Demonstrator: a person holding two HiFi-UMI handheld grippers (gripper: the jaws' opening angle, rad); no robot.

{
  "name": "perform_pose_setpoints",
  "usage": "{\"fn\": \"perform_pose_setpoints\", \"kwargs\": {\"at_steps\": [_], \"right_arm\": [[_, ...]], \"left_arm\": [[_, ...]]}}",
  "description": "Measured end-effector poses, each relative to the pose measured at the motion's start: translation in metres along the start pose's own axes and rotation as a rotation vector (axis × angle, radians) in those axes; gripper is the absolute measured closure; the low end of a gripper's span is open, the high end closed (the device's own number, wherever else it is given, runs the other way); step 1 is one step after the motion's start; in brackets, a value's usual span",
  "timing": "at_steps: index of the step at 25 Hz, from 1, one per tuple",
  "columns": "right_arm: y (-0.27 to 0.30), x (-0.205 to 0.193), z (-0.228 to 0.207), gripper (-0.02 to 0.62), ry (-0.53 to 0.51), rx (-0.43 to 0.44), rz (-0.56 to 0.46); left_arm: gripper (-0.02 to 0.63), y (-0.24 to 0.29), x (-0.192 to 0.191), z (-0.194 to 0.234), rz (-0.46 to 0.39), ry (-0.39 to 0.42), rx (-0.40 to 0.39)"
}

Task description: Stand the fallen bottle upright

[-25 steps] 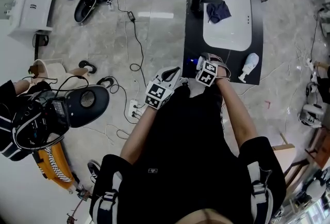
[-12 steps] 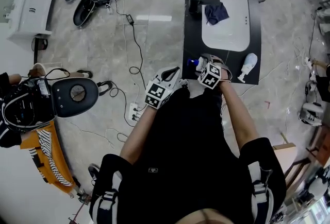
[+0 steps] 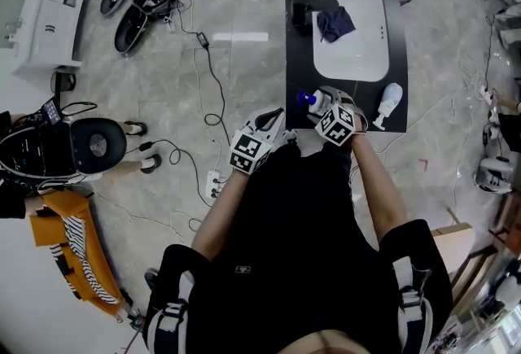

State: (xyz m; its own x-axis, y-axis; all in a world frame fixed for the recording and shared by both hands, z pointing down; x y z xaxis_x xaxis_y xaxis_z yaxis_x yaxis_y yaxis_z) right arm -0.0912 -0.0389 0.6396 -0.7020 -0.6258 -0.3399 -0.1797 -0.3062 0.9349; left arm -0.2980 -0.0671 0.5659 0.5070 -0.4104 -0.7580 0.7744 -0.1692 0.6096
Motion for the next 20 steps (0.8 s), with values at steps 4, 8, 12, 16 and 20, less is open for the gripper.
{"fn": "perform_pose_setpoints", "kwargs": {"at_steps": [4, 8, 12, 16, 20], "right_arm": [[-0.008, -0.001, -0.003, 0.186, 0.054, -0.02, -0.048], [-0.015, -0.002, -0.004, 0.186, 0.091, -0.049, -0.093], [-0.021, -0.002, -0.004, 0.186, 0.132, -0.072, -0.137], [-0.026, -0.007, -0.004, 0.186, 0.169, -0.09, -0.179], [-0.03, -0.012, -0.006, 0.187, 0.218, -0.102, -0.221]], "left_arm": [[0.592, 0.0, -0.001, 0.0, 0.005, 0.004, -0.006], [0.592, 0.001, -0.002, 0.001, 0.007, 0.006, -0.013], [0.592, 0.0, -0.002, 0.0, 0.007, 0.012, -0.019], [0.592, 0.001, -0.001, -0.003, 0.011, 0.017, -0.023], [0.592, 0.002, -0.001, -0.004, 0.017, 0.022, -0.026]]}}
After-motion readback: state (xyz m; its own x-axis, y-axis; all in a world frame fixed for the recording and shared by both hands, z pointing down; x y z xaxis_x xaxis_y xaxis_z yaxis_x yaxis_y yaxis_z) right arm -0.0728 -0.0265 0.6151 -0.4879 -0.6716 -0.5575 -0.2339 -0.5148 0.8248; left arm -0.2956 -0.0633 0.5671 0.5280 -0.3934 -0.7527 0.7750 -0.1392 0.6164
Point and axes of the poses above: the fingertips, and each gripper's own axes: y forward along the fingers, z to its left, x out of its top, the point moved 10 cm from there along -y, backward along the fingers, and after that the axes turned 11 degrees about z, right-handed, at the moved point
